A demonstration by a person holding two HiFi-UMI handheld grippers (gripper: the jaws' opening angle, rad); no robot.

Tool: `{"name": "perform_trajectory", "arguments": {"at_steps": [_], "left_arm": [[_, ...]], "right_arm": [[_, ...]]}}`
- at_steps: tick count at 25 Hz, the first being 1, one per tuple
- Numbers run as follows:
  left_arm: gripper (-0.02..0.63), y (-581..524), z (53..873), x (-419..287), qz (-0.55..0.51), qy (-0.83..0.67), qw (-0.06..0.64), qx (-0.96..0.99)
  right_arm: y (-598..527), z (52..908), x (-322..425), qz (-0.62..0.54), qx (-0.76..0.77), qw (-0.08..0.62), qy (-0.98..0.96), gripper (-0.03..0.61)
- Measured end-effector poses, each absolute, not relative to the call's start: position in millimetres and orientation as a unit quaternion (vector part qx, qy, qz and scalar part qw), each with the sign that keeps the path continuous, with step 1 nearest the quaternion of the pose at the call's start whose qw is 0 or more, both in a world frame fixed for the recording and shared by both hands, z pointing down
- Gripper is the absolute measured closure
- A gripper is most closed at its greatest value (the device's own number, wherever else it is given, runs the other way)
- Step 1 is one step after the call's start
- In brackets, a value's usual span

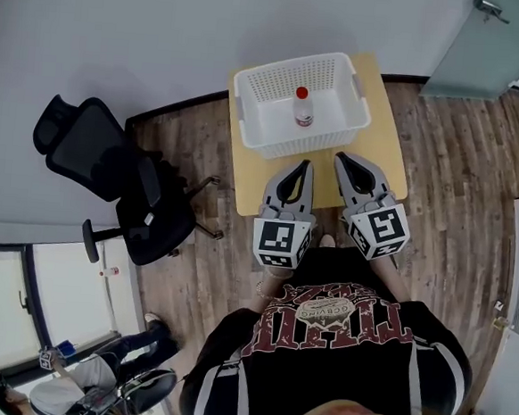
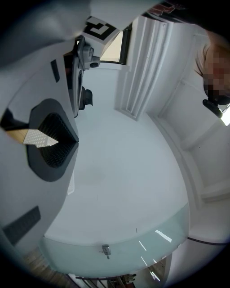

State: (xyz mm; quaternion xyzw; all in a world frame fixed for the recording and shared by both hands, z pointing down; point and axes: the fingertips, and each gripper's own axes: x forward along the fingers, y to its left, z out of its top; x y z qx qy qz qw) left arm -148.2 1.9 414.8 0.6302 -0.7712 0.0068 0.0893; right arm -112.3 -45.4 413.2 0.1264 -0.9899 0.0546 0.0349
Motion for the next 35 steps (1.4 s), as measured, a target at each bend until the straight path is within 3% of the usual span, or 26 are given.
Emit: {"name": "perform_trajectory", "arguments": {"at_steps": [35], "left_arm": [[0.581, -76, 442, -253, 0.029, -0.71, 0.108, 0.695]], "right_arm": [[-122, 437, -190, 0.058, 0.243, 0.059, -0.966, 0.561]]}}
